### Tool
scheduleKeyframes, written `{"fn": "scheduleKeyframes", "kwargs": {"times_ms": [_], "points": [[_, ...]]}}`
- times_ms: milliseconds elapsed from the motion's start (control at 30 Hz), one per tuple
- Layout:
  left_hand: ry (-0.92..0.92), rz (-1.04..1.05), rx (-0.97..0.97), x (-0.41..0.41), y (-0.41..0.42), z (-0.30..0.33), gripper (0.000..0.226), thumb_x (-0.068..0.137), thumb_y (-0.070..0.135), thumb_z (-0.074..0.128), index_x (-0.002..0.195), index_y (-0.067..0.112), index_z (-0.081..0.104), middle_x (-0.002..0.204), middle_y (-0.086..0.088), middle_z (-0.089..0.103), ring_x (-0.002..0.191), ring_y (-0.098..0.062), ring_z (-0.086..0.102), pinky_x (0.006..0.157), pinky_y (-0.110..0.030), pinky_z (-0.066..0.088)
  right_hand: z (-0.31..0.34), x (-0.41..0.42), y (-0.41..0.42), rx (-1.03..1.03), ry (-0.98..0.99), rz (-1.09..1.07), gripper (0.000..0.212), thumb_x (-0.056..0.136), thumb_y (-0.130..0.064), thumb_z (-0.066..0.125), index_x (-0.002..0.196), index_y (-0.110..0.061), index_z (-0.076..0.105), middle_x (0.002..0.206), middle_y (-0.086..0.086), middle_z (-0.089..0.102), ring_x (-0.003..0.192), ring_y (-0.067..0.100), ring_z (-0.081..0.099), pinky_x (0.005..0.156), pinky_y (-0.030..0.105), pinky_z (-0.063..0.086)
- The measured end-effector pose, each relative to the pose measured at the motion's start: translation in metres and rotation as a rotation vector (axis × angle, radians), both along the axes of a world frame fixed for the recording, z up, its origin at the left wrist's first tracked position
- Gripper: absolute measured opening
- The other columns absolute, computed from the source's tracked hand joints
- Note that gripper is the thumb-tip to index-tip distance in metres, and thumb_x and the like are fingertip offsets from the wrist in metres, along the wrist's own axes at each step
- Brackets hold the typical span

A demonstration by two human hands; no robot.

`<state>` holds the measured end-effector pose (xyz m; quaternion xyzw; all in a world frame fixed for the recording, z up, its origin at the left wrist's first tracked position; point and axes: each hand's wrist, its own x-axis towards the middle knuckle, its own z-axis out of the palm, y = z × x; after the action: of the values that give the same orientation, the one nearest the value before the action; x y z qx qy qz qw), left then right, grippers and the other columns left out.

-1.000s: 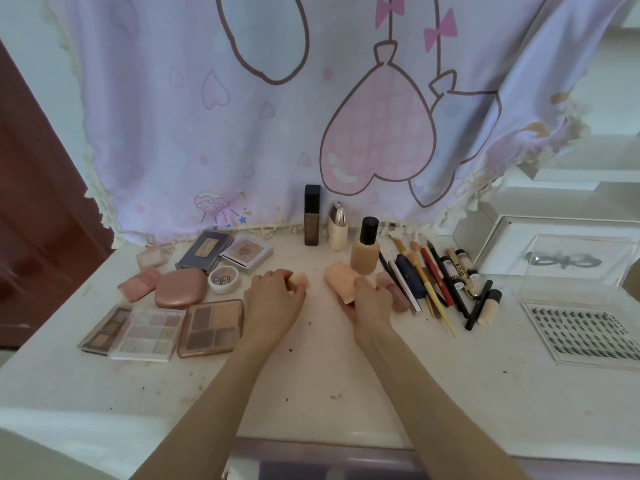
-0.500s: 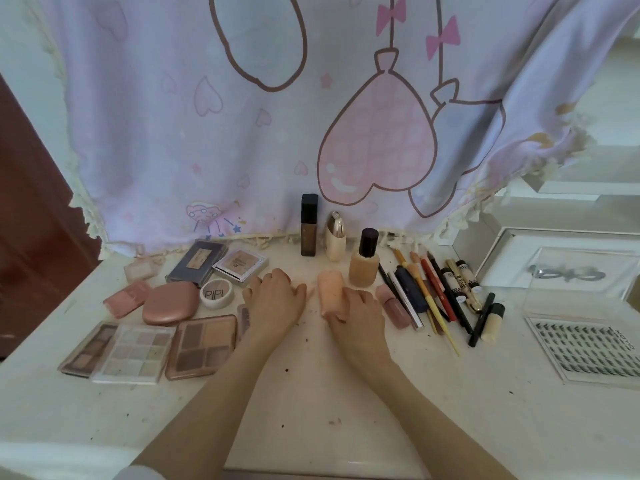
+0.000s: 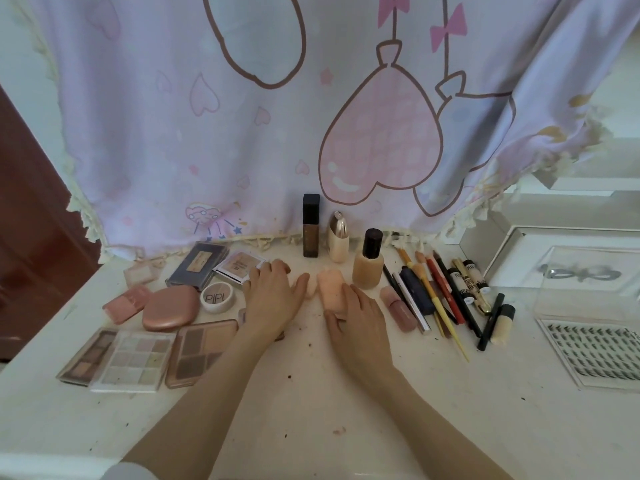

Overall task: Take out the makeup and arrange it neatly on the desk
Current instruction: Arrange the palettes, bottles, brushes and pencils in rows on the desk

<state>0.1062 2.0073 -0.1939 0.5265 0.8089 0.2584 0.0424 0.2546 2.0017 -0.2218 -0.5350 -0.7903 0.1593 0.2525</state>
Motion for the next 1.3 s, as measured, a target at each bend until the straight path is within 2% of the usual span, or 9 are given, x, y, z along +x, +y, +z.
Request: {"fn": "scheduleKeyframes", "kwargs": {"times_ms": [167,333,533,833,967,1067,1133,1200,1300], "points": [[-0.022,-0.124,0.182,-0.011,0.029,0.03,0.046,0.089,0.027,0.056,0.126,0.003,0.044,0.121,-0.019,0.046,0.112,-0.035,0.042,0.094,-0.039,0.033,-0.01,0.009,-0.004,-0.008,-0.133,-0.007,0.065,0.095,-0.048,0.035,0.148,-0.018,0.013,0.155,0.002,0.02,0.142,0.018,0.017,0.115,0.029,0.011],[-0.162,-0.136,0.171,-0.004,0.071,0.05,0.063,0.087,0.033,0.06,0.134,0.003,0.032,0.13,-0.018,0.041,0.118,-0.033,0.044,0.095,-0.04,0.04,-0.012,0.007,-0.003,-0.022,-0.171,-0.012,0.069,0.095,-0.052,0.028,0.149,-0.016,0.006,0.157,0.003,0.01,0.145,0.018,0.009,0.116,0.031,0.004],[-0.207,-0.044,0.209,0.004,0.091,0.053,0.041,0.087,0.032,0.058,0.11,0.0,0.047,0.109,-0.018,0.057,0.099,-0.034,0.055,0.075,-0.036,0.042,-0.011,0.007,-0.002,-0.005,-0.166,-0.005,0.068,0.095,-0.05,0.029,0.149,-0.014,0.009,0.157,0.005,0.013,0.144,0.02,0.011,0.117,0.032,0.003],[-0.266,-0.004,0.437,-0.003,0.067,0.063,0.03,0.085,0.023,0.06,0.101,0.0,0.052,0.091,-0.012,0.06,0.08,-0.024,0.054,0.065,-0.025,0.038,-0.011,0.007,-0.003,-0.011,-0.133,-0.005,0.067,0.094,-0.051,0.033,0.147,-0.014,0.015,0.154,0.004,0.02,0.142,0.021,0.017,0.117,0.033,0.009],[-0.333,-0.091,0.511,-0.01,0.034,0.087,0.017,0.082,0.021,0.065,0.087,0.011,0.052,0.067,0.009,0.051,0.058,-0.002,0.046,0.051,-0.006,0.035,0.0,0.011,-0.006,0.009,0.097,-0.03,0.05,0.094,-0.044,0.04,0.136,-0.017,0.035,0.135,-0.001,0.044,0.122,0.018,0.042,0.097,0.025,0.033],[-0.338,-0.179,0.385,-0.009,0.004,0.101,0.016,0.08,0.025,0.066,0.086,0.016,0.054,0.069,0.014,0.054,0.061,0.001,0.05,0.052,-0.002,0.036,0.011,0.017,-0.014,0.07,0.248,-0.062,0.048,0.09,-0.047,0.048,0.127,-0.017,0.045,0.107,-0.006,0.045,0.102,0.014,0.048,0.079,0.018,0.034],[-0.393,-0.24,0.312,-0.005,-0.014,0.107,0.017,0.079,0.029,0.066,0.088,0.017,0.058,0.075,0.007,0.063,0.069,-0.007,0.059,0.06,-0.008,0.042,0.024,0.019,-0.019,0.054,0.382,-0.016,0.062,0.078,-0.059,0.054,0.126,-0.023,0.043,0.104,-0.011,0.04,0.094,0.008,0.043,0.073,0.012,0.034],[-0.469,-0.286,0.262,0.002,-0.03,0.111,0.02,0.078,0.032,0.067,0.09,0.016,0.061,0.082,-0.002,0.069,0.079,-0.018,0.066,0.074,-0.027,0.05,0.045,0.019,-0.021,-0.05,0.524,0.104,0.074,0.067,-0.063,0.061,0.129,-0.03,0.038,0.109,-0.014,0.042,0.095,0.002,0.045,0.073,0.011,0.038],[-0.516,-0.307,0.273,0.016,-0.046,0.115,0.025,0.074,0.041,0.069,0.083,0.02,0.061,0.08,-0.001,0.071,0.077,-0.017,0.068,0.075,-0.033,0.051,0.072,0.019,-0.025,-0.167,0.597,0.235,0.053,0.073,-0.041,0.072,0.118,-0.036,0.042,0.103,-0.015,0.052,0.088,-0.007,0.054,0.068,0.01,0.047]]}}
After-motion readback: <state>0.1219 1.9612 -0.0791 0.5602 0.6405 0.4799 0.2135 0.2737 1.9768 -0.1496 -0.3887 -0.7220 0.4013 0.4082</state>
